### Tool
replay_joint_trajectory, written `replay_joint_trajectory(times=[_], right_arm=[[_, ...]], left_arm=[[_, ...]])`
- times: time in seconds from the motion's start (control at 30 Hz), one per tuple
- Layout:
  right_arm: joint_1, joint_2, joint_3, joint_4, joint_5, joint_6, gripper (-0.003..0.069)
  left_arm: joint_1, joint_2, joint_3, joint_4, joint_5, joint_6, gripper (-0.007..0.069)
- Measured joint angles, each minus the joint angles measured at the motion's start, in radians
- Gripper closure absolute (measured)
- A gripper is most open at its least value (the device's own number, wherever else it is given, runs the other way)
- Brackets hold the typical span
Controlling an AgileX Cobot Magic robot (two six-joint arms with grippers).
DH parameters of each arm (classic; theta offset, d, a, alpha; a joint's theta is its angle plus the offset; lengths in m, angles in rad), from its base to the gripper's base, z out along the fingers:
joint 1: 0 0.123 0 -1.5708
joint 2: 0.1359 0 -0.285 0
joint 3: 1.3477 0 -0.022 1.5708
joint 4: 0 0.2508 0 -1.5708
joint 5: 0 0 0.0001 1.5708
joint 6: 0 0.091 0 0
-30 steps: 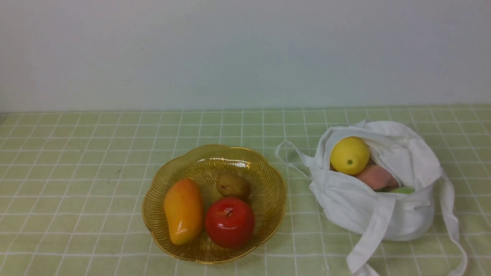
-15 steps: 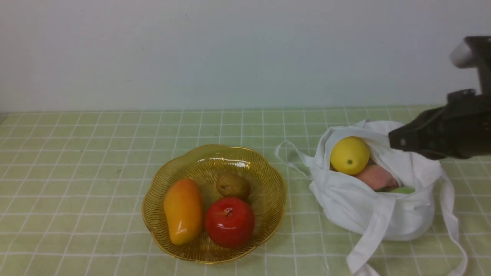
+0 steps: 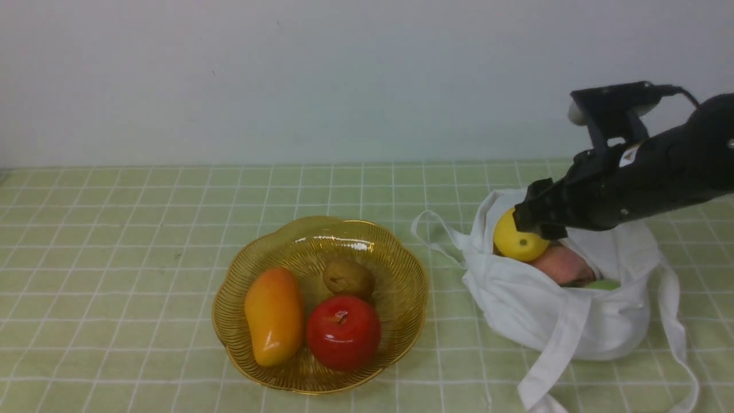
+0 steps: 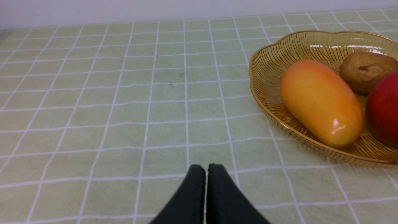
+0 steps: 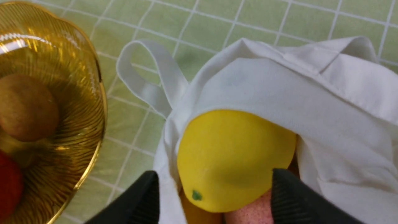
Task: Take the fruit out of the bag on the green coffee tablecloth and place them on the plate.
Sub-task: 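Reach into the cloth bag and grasp the lemon with the right gripper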
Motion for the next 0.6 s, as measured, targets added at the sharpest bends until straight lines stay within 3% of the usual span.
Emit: replay_joint_trajectory(times=[0.03,0.23,0.43,0.6], right_arm=[[0.0,0.025,-0.013,0.0,-0.004,0.0,0.0111],[0.002,0.1,-0.047,0.0,-0.019,0.0,0.0011],[0.002,0.136,-0.052,-0.029,-0.028,-0.004,0.0013],[0.003,0.149,-0.057,-0.061,-0.029,0.007,0.0102]], left_arm=[[0.0,0.0,0.0,0.0,0.0,0.0,0.0632],[0.0,0.0,0.0,0.0,0.0,0.0,0.0632],[0.0,0.0,0.0,0.0,0.0,0.0,0.0632],[0.0,0.0,0.0,0.0,0.0,0.0,0.0632]])
